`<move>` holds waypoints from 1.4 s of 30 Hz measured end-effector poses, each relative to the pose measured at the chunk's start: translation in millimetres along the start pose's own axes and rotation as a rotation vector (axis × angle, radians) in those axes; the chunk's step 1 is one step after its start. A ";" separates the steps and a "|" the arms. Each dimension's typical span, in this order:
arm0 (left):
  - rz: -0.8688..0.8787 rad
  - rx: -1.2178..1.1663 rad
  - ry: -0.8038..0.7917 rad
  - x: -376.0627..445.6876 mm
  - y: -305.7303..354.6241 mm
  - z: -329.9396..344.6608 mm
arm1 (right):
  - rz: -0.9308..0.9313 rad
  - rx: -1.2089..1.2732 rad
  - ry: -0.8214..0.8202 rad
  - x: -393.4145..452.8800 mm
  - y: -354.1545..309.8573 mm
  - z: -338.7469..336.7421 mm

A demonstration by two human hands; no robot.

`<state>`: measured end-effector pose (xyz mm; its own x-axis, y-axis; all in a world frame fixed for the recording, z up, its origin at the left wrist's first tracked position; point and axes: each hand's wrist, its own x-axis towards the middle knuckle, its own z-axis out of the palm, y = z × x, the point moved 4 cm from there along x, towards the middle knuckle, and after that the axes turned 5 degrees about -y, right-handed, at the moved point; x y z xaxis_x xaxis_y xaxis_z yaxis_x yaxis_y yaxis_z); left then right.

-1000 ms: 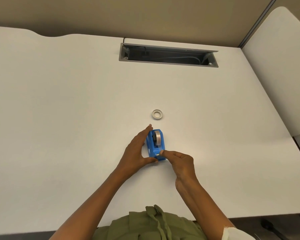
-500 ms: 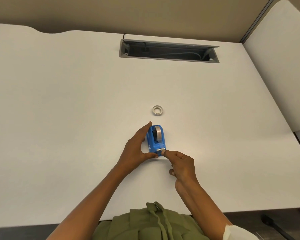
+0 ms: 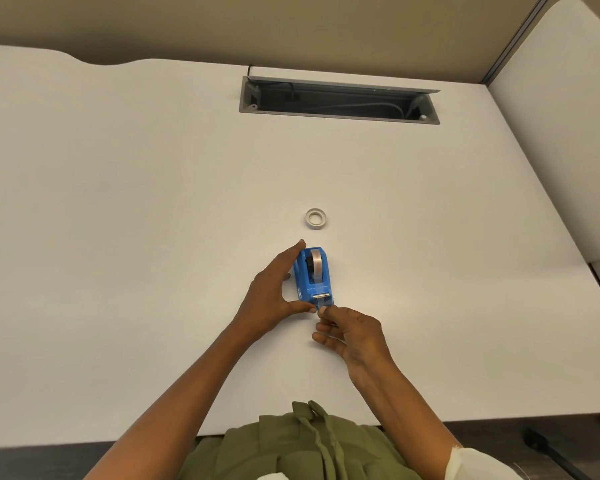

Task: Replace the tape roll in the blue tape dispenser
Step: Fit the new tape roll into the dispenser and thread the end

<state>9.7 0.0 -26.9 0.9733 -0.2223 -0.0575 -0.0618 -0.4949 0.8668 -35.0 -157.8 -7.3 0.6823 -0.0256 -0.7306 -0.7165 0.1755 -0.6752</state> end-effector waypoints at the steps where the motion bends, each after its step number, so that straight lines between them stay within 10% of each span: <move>1: -0.001 -0.002 0.000 0.3 -0.4 0.1 | 0.008 -0.003 0.005 0.0 0.1 0.2; 42: -0.031 -0.059 -0.006 3.1 -1.7 -1.7 | -0.066 -0.224 0.057 17.8 -6.0 5.6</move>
<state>13.3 1.5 -27.7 0.9733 -0.2124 -0.0875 -0.0183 -0.4512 0.8922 -17.7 -153.8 -15.6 0.7242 -0.0861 -0.6842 -0.6890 -0.0511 -0.7229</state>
